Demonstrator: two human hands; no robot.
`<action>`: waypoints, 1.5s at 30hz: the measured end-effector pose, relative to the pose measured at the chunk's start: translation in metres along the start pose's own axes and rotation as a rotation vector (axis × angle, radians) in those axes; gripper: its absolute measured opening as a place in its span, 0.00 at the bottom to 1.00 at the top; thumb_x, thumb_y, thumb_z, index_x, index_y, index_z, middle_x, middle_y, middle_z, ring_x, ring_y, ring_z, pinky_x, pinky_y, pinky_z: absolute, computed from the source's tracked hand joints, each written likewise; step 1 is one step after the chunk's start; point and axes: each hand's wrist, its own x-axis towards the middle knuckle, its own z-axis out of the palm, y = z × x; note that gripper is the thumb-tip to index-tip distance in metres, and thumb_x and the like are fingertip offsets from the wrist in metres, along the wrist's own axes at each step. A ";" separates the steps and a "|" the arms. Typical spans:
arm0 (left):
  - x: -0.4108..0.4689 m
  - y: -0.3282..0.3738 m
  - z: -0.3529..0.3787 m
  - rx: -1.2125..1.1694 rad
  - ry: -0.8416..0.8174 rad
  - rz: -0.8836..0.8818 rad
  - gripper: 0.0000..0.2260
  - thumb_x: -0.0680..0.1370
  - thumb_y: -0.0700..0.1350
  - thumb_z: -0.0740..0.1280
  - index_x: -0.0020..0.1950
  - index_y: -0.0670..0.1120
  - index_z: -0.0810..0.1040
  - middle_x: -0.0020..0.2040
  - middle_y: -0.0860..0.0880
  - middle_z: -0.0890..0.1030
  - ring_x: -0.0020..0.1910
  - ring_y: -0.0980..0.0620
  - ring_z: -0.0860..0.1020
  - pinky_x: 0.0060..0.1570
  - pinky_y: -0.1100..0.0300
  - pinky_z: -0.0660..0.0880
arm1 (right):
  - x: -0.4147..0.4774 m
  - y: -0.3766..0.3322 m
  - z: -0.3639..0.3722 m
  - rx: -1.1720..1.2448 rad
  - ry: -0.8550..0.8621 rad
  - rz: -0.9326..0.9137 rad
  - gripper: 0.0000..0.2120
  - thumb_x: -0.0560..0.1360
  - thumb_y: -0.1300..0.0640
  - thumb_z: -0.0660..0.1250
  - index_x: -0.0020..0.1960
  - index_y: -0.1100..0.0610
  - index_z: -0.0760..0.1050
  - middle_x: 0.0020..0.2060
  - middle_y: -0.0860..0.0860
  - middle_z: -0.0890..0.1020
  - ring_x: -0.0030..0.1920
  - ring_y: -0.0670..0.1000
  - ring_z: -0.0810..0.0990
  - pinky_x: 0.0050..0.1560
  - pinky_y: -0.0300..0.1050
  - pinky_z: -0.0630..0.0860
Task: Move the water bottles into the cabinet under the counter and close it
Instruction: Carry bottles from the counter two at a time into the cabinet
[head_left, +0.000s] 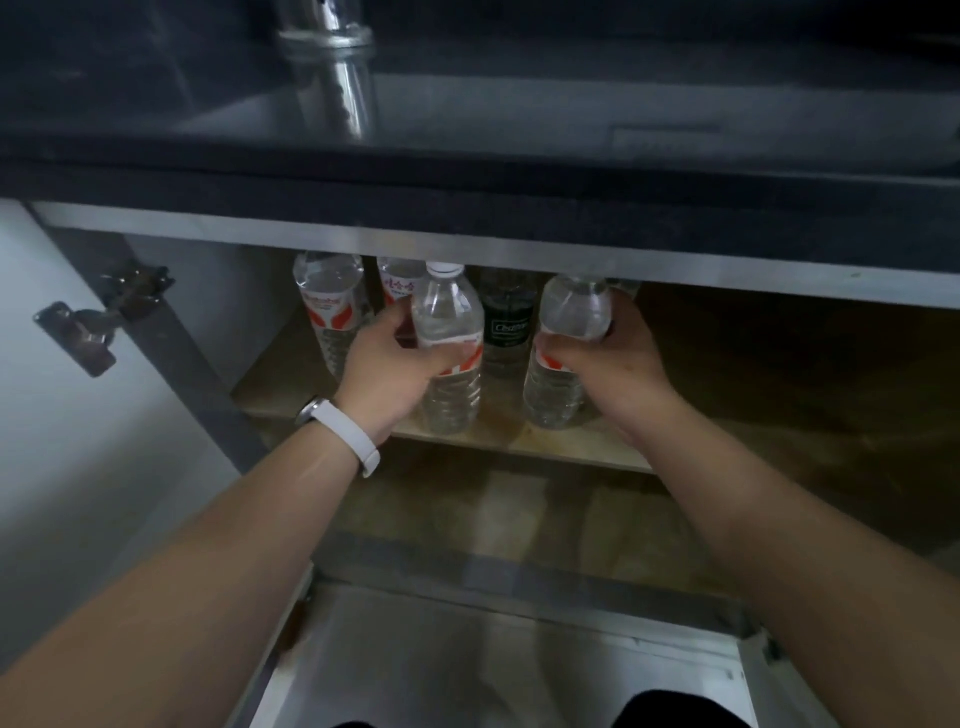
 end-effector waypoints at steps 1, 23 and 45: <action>0.004 -0.001 0.001 -0.014 0.020 -0.001 0.22 0.73 0.50 0.77 0.66 0.56 0.78 0.59 0.59 0.83 0.59 0.59 0.79 0.59 0.57 0.75 | 0.004 0.001 0.003 -0.017 -0.009 -0.008 0.33 0.67 0.52 0.79 0.68 0.45 0.69 0.55 0.40 0.76 0.54 0.44 0.75 0.44 0.35 0.69; -0.036 -0.024 -0.014 0.116 -0.001 0.154 0.23 0.78 0.51 0.72 0.72 0.59 0.70 0.65 0.66 0.76 0.64 0.68 0.73 0.63 0.64 0.70 | -0.021 0.009 -0.011 -0.201 -0.056 -0.066 0.38 0.70 0.45 0.76 0.74 0.46 0.61 0.66 0.44 0.73 0.61 0.44 0.73 0.51 0.38 0.73; -0.103 0.006 -0.012 0.985 -0.094 0.737 0.20 0.77 0.51 0.69 0.67 0.43 0.79 0.66 0.41 0.78 0.64 0.38 0.76 0.61 0.42 0.73 | -0.108 0.011 -0.048 -0.976 -0.220 -0.669 0.26 0.76 0.40 0.60 0.66 0.55 0.76 0.65 0.54 0.77 0.65 0.57 0.73 0.58 0.54 0.74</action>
